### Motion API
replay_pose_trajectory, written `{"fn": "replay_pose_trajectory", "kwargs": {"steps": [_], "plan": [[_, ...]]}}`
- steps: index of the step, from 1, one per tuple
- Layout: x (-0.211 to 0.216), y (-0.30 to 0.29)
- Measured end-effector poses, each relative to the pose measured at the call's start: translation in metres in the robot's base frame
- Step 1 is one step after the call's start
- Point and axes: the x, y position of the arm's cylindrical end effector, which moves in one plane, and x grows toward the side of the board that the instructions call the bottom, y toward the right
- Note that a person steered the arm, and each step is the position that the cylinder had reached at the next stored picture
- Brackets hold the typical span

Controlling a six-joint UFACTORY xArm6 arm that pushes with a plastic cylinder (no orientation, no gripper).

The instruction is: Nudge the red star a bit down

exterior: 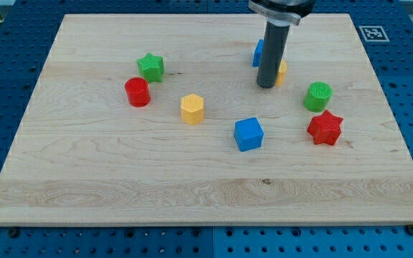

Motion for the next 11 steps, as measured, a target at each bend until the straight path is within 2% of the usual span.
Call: {"fn": "replay_pose_trajectory", "kwargs": {"steps": [2,4,9,11], "plan": [[0.011,0.0],[0.063,0.011],[0.07,0.046],[0.091,0.053]]}}
